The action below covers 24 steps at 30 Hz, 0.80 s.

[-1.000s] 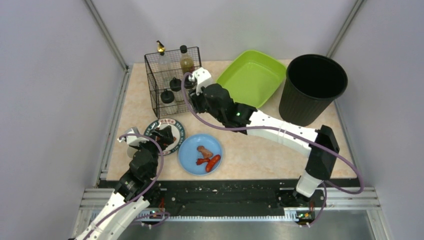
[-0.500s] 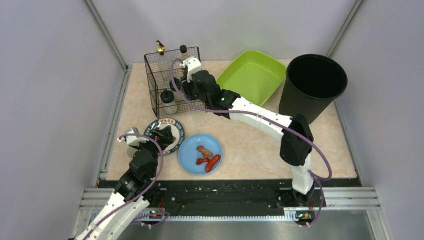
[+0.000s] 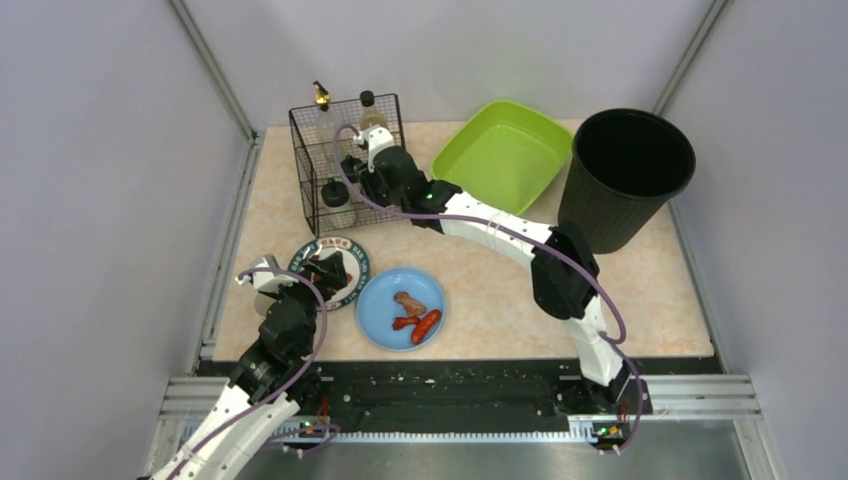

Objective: Clear the kitchen counter

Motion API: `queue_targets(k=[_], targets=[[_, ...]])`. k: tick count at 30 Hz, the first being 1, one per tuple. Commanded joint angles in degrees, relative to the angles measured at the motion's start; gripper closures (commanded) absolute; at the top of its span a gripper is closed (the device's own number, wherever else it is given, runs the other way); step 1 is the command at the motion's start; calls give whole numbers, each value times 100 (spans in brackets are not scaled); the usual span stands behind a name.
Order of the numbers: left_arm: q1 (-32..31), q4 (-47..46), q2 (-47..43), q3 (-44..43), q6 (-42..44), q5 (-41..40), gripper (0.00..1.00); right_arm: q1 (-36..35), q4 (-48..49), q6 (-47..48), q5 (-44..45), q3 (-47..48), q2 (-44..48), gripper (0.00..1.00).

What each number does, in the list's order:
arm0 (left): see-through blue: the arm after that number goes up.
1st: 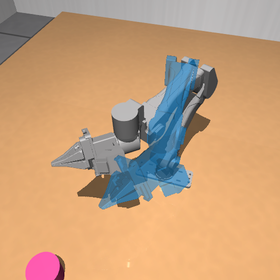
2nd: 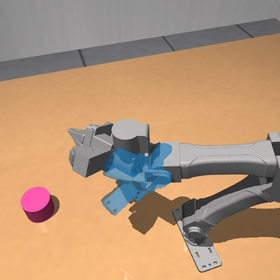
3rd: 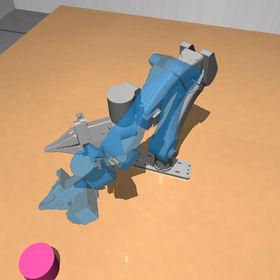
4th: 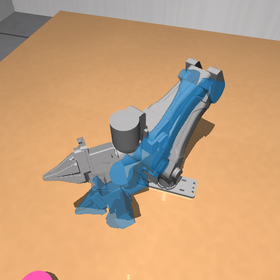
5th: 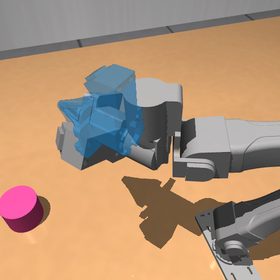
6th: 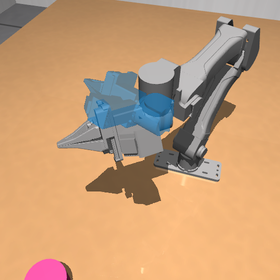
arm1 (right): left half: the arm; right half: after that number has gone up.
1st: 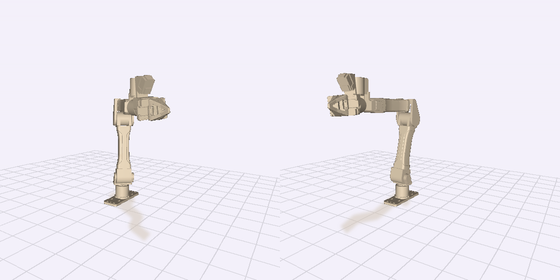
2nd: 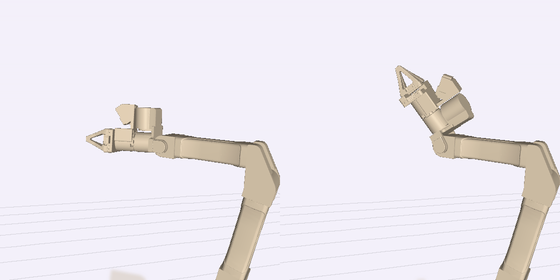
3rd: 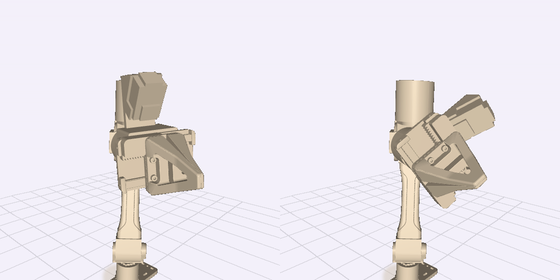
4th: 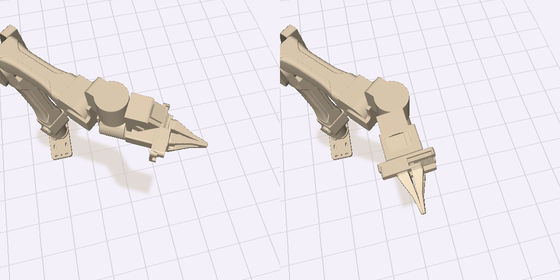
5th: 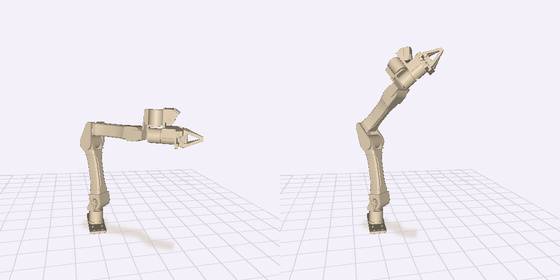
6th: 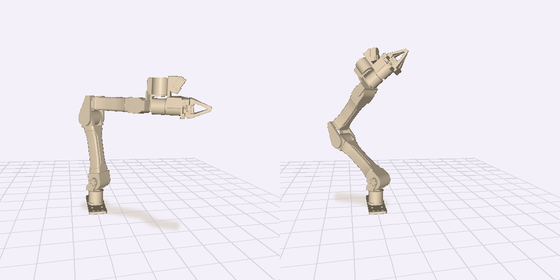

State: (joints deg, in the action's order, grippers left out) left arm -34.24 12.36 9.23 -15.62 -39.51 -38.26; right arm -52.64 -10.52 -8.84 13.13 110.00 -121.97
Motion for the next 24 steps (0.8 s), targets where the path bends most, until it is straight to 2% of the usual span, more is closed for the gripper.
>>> queue_targets(k=[1, 13, 17, 20, 24], targets=[[-13, -250, -17, 19, 3, -41, 5, 152, 22, -217, -180, 446, -218, 98], [-16, -265, -1, 25, 3, -40, 5, 283, -468, -466, -439, 1056, -965, 93], [-16, -268, 10, 23, 2, -35, 5, 306, -528, -484, -420, 1144, -1052, 80], [-15, -274, 14, 23, 1, -37, 5, 307, -590, -484, -415, 1200, -1079, 62], [-20, -286, 24, 24, -1, -32, 5, 304, -625, -507, -494, 1204, -996, 49]])
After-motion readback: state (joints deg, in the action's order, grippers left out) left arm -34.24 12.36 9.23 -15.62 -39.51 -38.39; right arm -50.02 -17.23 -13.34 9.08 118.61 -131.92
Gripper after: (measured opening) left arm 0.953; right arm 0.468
